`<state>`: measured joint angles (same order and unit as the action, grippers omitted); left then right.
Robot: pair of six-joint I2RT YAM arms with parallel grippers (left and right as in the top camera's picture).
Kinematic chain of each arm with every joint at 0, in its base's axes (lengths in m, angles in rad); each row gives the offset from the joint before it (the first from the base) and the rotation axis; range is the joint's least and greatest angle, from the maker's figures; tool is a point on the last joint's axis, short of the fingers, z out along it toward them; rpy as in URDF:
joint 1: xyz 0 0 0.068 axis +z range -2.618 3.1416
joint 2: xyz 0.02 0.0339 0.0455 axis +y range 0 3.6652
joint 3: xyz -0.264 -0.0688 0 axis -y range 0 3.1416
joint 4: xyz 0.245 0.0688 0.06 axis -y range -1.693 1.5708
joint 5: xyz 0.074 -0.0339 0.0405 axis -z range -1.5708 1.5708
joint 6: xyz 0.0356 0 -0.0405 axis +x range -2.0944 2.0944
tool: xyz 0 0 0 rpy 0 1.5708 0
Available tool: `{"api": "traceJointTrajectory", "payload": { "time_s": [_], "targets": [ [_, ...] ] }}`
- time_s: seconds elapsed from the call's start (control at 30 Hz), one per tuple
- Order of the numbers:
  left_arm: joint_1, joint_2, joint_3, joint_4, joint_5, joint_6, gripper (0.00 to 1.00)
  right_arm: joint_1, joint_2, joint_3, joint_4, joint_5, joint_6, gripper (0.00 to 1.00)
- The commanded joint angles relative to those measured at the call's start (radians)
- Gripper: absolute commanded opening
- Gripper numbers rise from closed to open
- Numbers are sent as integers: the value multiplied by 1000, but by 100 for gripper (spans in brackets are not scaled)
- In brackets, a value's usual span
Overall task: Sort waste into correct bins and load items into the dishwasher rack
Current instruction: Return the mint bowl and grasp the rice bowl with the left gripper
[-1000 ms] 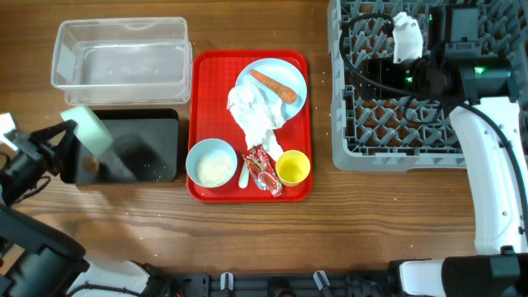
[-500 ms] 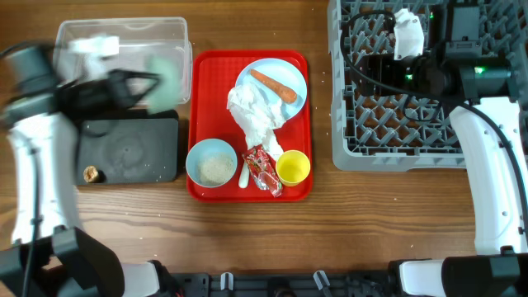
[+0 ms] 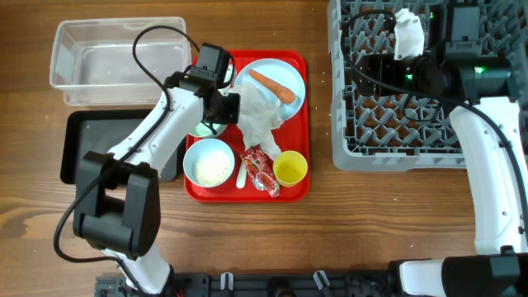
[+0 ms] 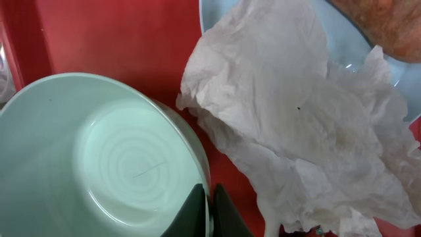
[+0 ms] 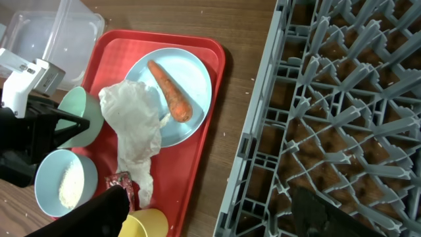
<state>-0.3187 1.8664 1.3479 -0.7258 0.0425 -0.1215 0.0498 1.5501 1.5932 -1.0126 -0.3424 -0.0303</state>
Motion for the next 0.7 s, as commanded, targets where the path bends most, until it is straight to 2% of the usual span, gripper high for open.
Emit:
{"api": "traceJointTrajectory", "payload": {
  "time_s": [0.0, 0.03, 0.07, 0.13, 0.2, 0.3, 0.4, 0.53, 0.67],
  "targets": [
    [10, 12, 6, -19, -51, -18, 34, 3, 6, 15, 0, 6, 8, 82],
    [6, 6, 9, -32, -52, -19, 57, 3, 6, 15, 2, 6, 8, 82],
    [5, -3, 24, -51, -52, -19, 69, 3, 6, 15, 5, 6, 8, 83],
    [4, -36, 102, -134, -51, -22, 77, 3, 6, 15, 10, 6, 8, 84],
    [4, -77, 197, -237, -51, -23, 77, 3, 6, 15, 10, 6, 11, 84],
    [2, -114, 212, -346, -5, -76, 77, 3, 6, 15, 6, 6, 15, 85],
    [-17, -113, 183, -477, 117, -106, 69, 3, 6, 15, 8, 6, 15, 85],
    [-126, -113, 8, -449, 108, -160, 64, 3, 6, 15, 11, 6, 15, 85],
    [-146, -113, -129, -322, 87, -182, 56, 3, 6, 15, 18, 6, 15, 85]
  ]
}}
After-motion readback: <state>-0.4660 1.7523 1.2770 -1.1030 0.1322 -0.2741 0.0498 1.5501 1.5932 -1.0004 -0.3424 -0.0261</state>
